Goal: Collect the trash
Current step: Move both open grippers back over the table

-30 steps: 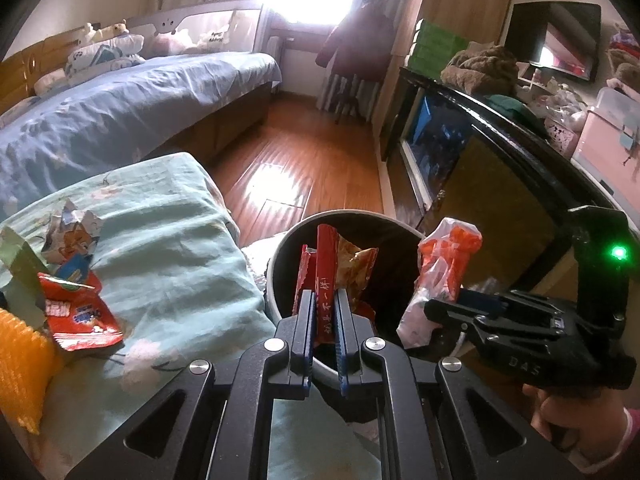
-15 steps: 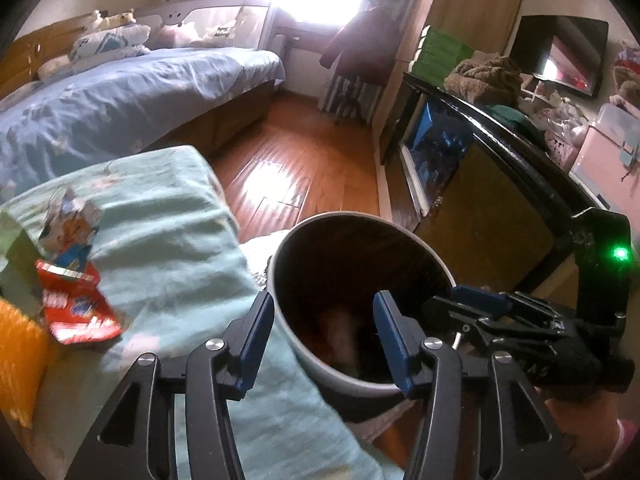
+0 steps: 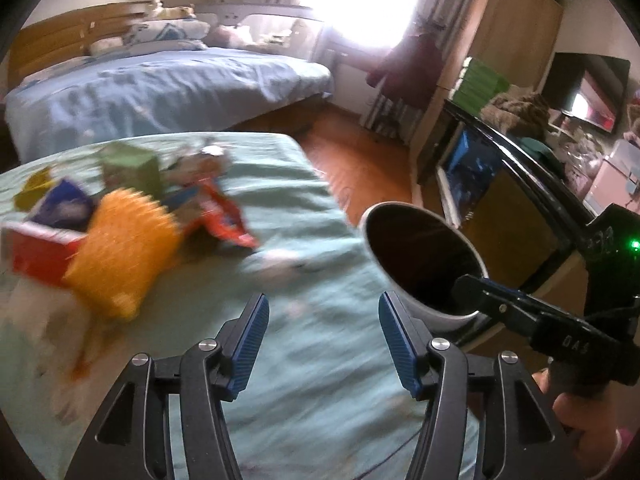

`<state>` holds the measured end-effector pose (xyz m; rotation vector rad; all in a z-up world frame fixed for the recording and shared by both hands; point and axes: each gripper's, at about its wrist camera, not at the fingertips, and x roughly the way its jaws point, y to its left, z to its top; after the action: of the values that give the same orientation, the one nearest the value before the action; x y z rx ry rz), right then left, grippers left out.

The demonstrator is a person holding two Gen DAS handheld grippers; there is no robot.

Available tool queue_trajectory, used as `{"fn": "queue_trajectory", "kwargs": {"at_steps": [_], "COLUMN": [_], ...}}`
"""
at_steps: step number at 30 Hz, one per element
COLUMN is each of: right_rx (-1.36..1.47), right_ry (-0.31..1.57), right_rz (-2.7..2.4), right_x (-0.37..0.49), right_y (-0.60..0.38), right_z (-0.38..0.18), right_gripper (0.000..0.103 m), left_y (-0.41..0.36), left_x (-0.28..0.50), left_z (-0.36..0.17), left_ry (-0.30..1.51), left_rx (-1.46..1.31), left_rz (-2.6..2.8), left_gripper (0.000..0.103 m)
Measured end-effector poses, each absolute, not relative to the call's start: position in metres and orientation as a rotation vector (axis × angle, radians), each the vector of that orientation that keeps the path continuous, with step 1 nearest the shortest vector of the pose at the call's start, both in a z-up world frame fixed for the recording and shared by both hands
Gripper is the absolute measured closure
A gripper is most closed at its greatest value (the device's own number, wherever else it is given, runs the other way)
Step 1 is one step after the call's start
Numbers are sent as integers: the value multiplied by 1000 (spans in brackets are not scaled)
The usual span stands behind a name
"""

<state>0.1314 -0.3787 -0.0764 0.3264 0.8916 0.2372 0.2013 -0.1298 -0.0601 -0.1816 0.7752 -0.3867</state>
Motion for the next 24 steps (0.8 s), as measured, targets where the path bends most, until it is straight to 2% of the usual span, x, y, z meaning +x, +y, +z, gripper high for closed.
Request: {"fn": "queue_trajectory", "kwargs": {"at_steps": [13,24], "right_rx": [245,132], "right_ry": [921,915], "right_rz": [366,413], "right_x": [132,165], "right_y": [-288,-249], "right_z": [-85,-92], "right_gripper": [24,24], "left_y": [-50,-22], "left_x": [130,128], "left_z": [-52,-51], "left_ry": [744,796], "left_rx": [-264,-309], "left_rz": [-212,-88], "left_gripper": [41,40]}}
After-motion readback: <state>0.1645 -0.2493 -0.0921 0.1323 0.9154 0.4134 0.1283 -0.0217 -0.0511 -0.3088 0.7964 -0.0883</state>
